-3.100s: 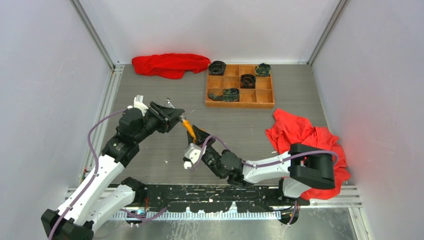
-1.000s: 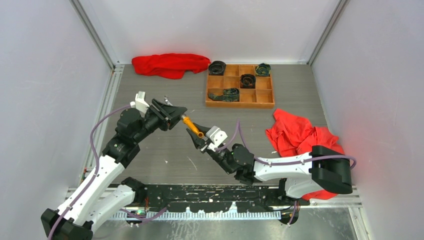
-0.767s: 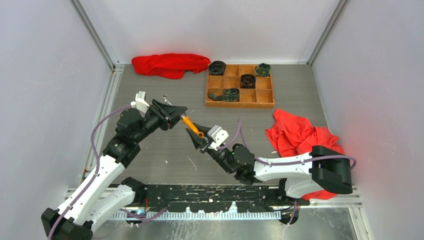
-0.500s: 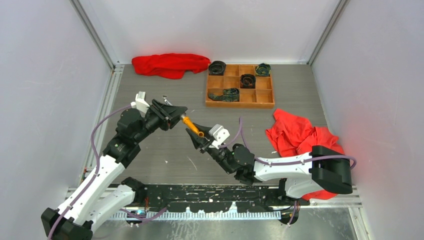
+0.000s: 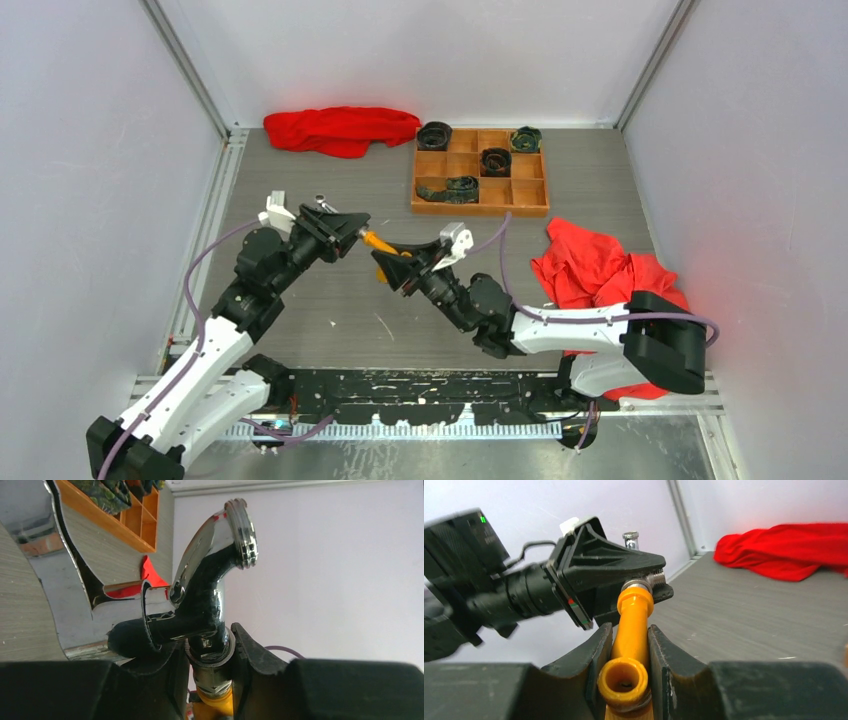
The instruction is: Install the water faucets
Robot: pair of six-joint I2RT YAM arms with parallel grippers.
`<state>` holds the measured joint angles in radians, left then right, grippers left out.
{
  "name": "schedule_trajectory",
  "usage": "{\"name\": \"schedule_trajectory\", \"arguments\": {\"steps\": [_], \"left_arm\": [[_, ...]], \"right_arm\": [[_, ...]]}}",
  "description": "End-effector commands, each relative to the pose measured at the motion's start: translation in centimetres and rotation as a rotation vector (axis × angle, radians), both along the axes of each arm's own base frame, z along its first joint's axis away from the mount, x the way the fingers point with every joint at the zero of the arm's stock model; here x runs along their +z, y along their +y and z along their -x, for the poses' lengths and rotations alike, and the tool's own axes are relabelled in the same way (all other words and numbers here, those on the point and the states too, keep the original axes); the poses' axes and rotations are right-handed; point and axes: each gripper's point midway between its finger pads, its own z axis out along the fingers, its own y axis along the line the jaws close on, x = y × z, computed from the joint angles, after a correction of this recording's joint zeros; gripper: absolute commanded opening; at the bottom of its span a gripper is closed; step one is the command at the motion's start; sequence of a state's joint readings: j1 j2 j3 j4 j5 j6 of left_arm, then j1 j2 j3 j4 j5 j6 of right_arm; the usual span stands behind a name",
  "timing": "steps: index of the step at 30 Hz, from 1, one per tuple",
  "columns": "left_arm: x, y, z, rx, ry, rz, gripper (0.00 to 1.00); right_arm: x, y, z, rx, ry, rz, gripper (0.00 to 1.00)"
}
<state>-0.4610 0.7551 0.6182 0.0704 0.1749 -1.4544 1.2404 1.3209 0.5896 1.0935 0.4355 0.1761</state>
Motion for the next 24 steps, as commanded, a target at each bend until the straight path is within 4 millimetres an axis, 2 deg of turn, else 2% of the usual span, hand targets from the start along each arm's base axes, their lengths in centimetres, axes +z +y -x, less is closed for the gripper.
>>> {"name": "schedule_trajectory", "arguments": {"steps": [1,5,13,21,24], "left_arm": [[4.7,0.7,0.2,0.033,-0.198,0.061,0.00],[5.3,1.3,0.2,0.067,-0.237,0.082,0.00],[6.6,2.0,0.1,0.106,-0.289,0.113,0.00],[7.3,2.6,0.3,0.132,-0.322,0.084,0.00],[7.1,3.1,0.3,0.159,-0.312,0.057,0.00]], "right_arm": [[5.7,-0.8,1.7,0.225,0.138,-0.348,0.00],[5.6,-0.5,1.7,0.360,0.267,-0.432,0.00],[5.2,0.6,1.9,0.479,0.427,-0.543,0.00],[6.0,0.5,1.4,0.499,0.488,-0.606,0.01],[6.5,-0.2,1.1,0.455,0.429,-0.589,0.01]]}}
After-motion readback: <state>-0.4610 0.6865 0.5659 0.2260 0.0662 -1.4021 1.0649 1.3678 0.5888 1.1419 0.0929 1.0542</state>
